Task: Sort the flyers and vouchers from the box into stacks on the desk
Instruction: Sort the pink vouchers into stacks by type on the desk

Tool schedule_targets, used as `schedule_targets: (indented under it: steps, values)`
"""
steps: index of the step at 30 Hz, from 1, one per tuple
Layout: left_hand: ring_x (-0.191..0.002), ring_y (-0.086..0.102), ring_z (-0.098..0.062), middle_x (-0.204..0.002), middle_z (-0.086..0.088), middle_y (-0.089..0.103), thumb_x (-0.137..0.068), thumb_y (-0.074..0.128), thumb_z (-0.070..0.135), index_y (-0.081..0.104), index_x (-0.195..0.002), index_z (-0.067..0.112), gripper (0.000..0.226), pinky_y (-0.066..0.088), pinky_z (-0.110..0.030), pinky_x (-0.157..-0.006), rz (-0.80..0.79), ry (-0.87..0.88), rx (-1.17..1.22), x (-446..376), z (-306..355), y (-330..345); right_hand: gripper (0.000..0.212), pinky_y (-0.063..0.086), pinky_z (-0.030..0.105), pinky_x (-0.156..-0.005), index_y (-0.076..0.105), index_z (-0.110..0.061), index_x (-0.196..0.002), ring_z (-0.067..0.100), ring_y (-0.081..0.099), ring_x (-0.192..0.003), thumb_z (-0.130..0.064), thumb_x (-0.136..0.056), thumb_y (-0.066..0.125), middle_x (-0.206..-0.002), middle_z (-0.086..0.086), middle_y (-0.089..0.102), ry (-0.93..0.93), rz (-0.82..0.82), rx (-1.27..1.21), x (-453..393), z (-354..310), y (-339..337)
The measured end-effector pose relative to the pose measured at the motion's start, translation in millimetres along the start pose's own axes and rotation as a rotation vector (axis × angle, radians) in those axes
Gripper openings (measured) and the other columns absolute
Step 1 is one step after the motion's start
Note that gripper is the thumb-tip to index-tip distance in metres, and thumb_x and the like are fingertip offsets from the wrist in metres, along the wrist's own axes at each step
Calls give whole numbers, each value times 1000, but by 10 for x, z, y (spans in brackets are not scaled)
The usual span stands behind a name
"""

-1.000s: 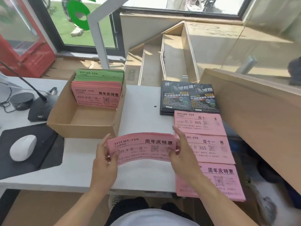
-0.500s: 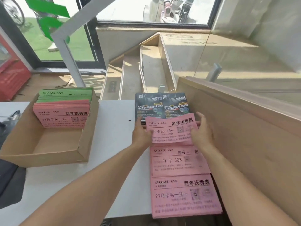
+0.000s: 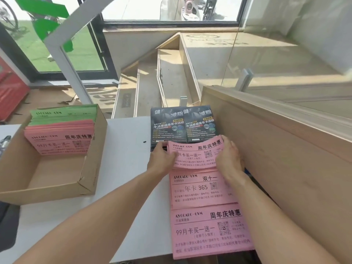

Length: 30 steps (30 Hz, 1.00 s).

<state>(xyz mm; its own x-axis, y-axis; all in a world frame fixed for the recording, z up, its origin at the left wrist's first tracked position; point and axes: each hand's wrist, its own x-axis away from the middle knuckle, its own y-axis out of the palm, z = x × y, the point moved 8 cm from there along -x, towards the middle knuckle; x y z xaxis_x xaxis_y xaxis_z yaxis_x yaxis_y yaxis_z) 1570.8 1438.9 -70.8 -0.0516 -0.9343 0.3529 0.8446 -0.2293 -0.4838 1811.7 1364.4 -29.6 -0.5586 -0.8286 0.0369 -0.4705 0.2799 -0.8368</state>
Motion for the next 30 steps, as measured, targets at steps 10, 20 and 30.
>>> schedule_targets:
  steps: [10,20,30]
  values:
    - [-87,69,-12,-93,7,67,-92,70,29,49,-130,28,43,58,-39,-83,1,-1,28,-30,52,-28,56,37,33,-87,33,-18,-151,22,49,-106,-7,-96,40,-124,7,51,-36,23,91,2,60,59]
    - [-107,59,-14,-135,3,58,-98,61,26,43,-143,22,49,50,-28,-79,-13,-92,257,84,-71,-31,69,21,36,-118,47,-34,-141,14,26,-140,-2,-82,60,-150,-9,35,-403,-297,273,469,-542,439]
    - [-139,43,-16,-159,4,37,-102,56,29,28,-157,25,62,39,-32,-104,-222,-119,403,209,-20,-155,58,32,33,-109,51,-32,-133,14,39,-126,-3,-83,57,-137,-10,45,-381,-275,355,511,-659,560]
